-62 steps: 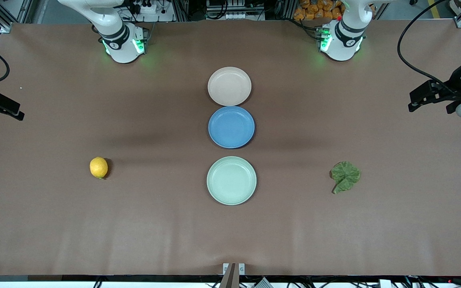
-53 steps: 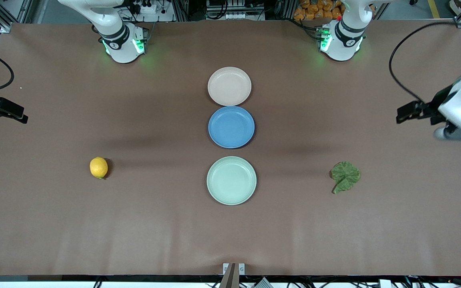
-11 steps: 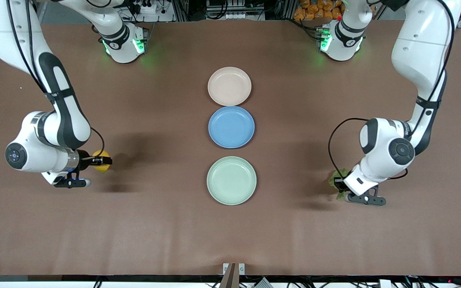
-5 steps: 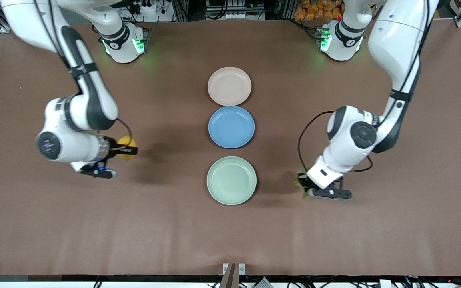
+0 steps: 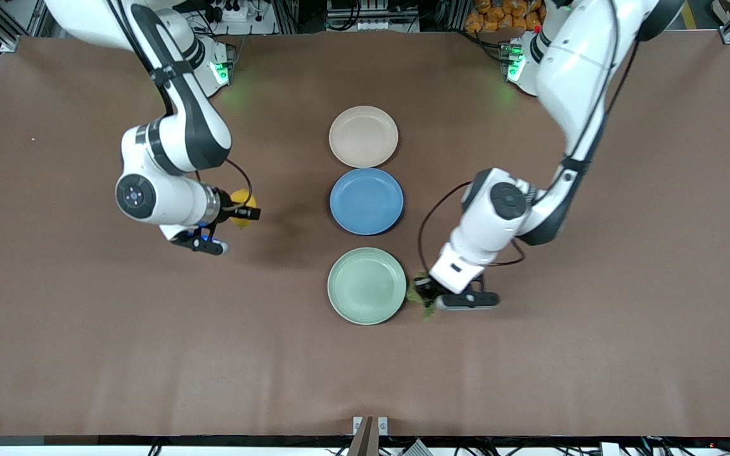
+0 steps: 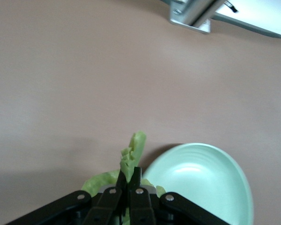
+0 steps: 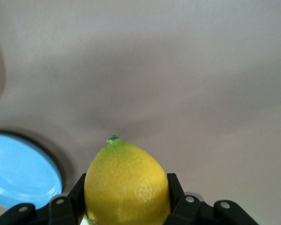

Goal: Place lemon and lettuce in plates
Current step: 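Lift the lemon with the right gripper while the left gripper carries lettuce, then lower the lettuce onto the green plate and open the left gripper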

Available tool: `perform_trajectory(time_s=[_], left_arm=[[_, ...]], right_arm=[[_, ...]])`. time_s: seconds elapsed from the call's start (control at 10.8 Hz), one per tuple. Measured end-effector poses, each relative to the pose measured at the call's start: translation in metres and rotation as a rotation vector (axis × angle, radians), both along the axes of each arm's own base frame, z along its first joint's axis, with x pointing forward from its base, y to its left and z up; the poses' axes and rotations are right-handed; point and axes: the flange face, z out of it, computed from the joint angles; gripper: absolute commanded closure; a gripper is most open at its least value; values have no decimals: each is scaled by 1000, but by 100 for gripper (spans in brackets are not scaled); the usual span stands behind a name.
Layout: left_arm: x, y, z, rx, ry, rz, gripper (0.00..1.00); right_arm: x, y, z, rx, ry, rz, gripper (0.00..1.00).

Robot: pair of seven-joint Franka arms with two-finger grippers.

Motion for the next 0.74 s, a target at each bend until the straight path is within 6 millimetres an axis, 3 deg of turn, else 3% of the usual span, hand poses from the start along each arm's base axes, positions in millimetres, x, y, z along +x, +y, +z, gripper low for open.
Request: perform_trajectory(time_s=[0.19,0.28,0.47,0.65,0.74], left_arm=[[-8,-44,-7,-42,1,13,100],[-9,-55,-8,-56,-8,9,100],[-11,-67,-17,-83,-41,2,100],[-19,-79,-45,-111,-72,-7,100],[-26,-86,-61,-111,-70,-12,69]], right_arm=[[-36,21,-8,31,5,-7,91],[-57,39,-15,28,2,-13,90],[-98,87,-26,-1,-6,-46,90],[-139,140,-30,-33,-14,-77,90],[-162,167,-31,-50,-22,-105,89]])
